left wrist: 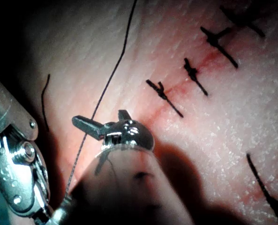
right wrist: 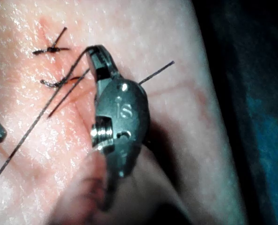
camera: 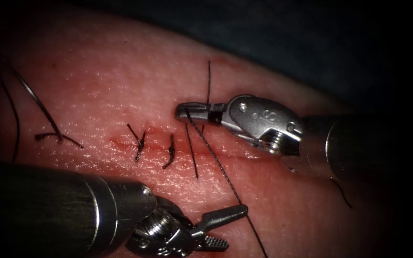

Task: Wound Closure
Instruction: Handoff more suture to the left gripper using the right gripper

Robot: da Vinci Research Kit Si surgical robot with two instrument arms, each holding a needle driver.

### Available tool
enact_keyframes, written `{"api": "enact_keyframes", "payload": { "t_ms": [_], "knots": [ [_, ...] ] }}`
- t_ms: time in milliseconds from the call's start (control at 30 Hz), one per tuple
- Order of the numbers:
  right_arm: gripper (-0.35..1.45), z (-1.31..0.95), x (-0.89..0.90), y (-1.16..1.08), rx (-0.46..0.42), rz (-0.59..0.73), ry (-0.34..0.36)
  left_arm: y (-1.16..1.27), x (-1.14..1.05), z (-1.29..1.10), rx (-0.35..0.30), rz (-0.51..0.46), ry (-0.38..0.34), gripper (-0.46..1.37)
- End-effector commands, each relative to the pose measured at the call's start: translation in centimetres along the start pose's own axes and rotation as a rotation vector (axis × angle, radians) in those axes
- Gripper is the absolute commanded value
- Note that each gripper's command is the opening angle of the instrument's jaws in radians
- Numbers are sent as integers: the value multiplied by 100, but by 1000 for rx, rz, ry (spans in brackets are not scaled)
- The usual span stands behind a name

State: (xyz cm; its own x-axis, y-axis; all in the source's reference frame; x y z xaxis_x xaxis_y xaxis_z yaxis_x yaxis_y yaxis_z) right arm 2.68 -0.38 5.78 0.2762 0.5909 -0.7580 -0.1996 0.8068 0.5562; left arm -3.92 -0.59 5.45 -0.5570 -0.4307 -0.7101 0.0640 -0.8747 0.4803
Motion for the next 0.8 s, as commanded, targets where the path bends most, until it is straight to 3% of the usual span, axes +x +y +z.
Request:
{"api": "enact_keyframes", "payload": {
  "t_ms": [33,800],
  "knots": [
    [-35,0,0,1,-1,0,0,2,1,3,-1,2,4,55],
    [-35,2,-4,2,6,-5,1,33,20,56,-19,13,68,59]
  ]
}}
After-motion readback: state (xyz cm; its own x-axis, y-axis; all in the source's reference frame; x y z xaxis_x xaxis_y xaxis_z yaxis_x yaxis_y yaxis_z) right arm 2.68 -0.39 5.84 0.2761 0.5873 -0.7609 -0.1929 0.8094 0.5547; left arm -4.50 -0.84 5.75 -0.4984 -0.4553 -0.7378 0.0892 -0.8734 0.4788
